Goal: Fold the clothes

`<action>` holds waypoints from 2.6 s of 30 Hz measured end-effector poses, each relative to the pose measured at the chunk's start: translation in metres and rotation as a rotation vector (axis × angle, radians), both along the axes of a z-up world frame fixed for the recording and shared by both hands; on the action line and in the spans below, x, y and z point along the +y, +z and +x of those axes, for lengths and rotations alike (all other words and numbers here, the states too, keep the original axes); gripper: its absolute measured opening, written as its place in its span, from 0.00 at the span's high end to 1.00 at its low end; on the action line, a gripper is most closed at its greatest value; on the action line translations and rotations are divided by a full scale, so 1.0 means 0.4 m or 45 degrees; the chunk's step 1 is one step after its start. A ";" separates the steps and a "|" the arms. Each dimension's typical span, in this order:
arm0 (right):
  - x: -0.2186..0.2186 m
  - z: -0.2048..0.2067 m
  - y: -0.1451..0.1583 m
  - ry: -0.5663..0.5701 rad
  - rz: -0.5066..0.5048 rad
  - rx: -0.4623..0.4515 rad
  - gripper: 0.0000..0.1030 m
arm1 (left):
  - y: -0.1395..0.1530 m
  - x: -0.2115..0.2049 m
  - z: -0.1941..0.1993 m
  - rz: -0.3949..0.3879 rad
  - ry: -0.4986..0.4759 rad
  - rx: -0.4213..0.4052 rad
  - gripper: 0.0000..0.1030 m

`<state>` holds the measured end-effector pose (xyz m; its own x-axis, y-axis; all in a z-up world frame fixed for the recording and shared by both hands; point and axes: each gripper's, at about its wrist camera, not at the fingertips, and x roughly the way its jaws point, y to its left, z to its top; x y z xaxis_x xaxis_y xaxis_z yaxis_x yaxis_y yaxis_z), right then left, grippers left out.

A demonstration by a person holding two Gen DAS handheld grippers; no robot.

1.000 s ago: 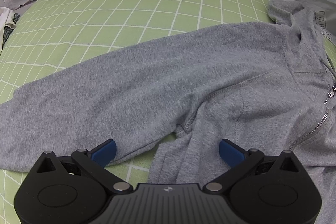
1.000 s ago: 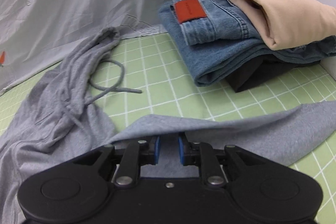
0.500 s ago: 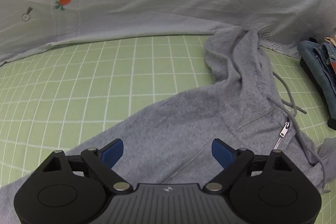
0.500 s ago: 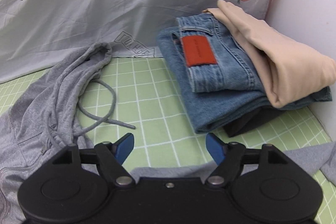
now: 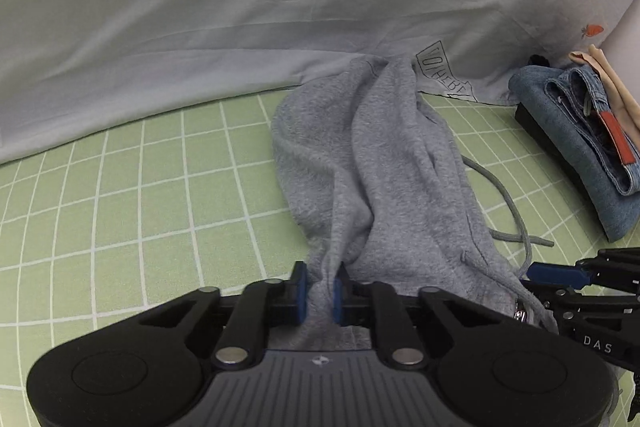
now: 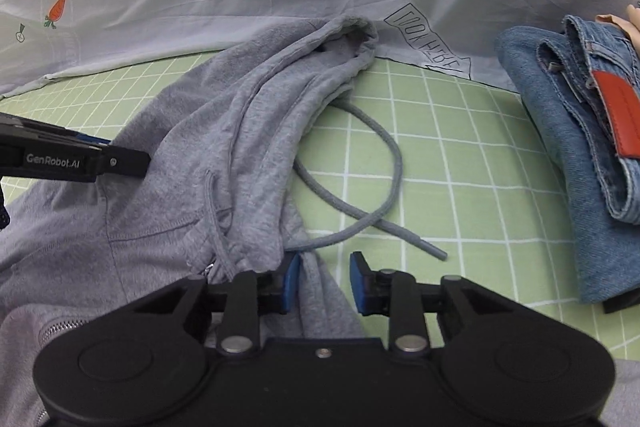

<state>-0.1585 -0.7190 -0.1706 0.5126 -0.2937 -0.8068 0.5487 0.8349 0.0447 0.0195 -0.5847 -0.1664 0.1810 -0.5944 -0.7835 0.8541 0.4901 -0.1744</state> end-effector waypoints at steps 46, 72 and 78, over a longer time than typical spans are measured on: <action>0.022 -0.499 0.025 -0.718 -0.059 -0.120 0.04 | 0.025 0.332 -0.292 0.044 0.306 0.083 0.13; -0.150 -0.797 -0.038 -1.373 -0.185 -0.092 0.56 | -0.058 0.255 -0.442 0.345 0.104 -0.045 0.00; -0.169 -0.838 -0.051 -1.422 -0.161 -0.106 0.41 | -0.060 0.247 -0.439 0.355 0.109 -0.042 0.00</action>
